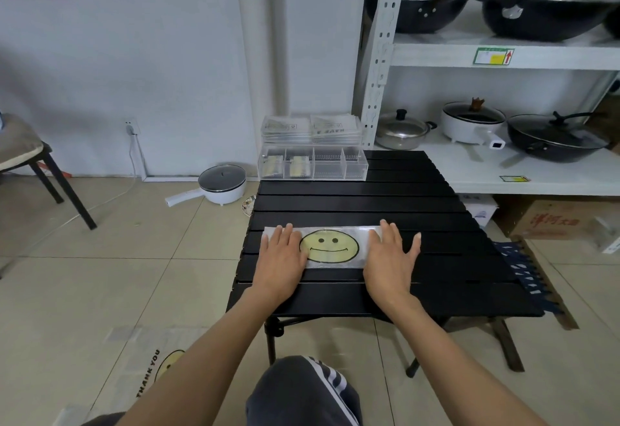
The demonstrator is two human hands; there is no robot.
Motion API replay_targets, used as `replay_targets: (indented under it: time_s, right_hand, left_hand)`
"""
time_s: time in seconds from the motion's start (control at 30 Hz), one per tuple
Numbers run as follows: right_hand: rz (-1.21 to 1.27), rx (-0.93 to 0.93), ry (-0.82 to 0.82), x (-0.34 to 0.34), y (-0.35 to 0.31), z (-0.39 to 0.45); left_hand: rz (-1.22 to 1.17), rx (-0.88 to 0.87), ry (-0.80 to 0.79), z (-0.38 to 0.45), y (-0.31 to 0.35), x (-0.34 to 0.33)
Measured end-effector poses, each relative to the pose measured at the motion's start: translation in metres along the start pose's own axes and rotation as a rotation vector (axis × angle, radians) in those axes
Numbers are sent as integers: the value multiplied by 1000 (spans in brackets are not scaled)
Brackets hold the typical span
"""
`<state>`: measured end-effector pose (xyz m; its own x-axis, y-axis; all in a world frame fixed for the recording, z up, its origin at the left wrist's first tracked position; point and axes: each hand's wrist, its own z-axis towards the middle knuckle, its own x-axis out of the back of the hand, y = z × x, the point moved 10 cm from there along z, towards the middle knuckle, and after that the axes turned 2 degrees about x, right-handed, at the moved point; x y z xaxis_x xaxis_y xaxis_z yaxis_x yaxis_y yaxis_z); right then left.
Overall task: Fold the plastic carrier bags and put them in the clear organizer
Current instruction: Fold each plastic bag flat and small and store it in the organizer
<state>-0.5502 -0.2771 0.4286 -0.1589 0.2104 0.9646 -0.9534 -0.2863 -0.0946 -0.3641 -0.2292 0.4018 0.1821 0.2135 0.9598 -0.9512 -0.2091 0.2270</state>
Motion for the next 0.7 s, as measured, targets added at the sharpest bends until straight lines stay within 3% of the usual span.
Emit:
replay_targets:
  time_s: [0.1,0.2,0.3,0.5,0.7]
  right_hand:
    - [138,144,59,11,-28,4]
    - [231,334,-102,-7,-62,5]
    - [175,267,-233,-30,-52,5]
    - [106,27,-205,-37,-6,5]
    - [122,31,-269,-45,-4,6]
  left_hand:
    - [4,-11,-54,-3,-3,-3]
    - [9,-8,-89,-6,-4,-4]
    - [14,5,-113,-4,-7,-5]
    - [114,87,-217,-3,-14,-15]
    - [84,109,-291,0,-17,-18]
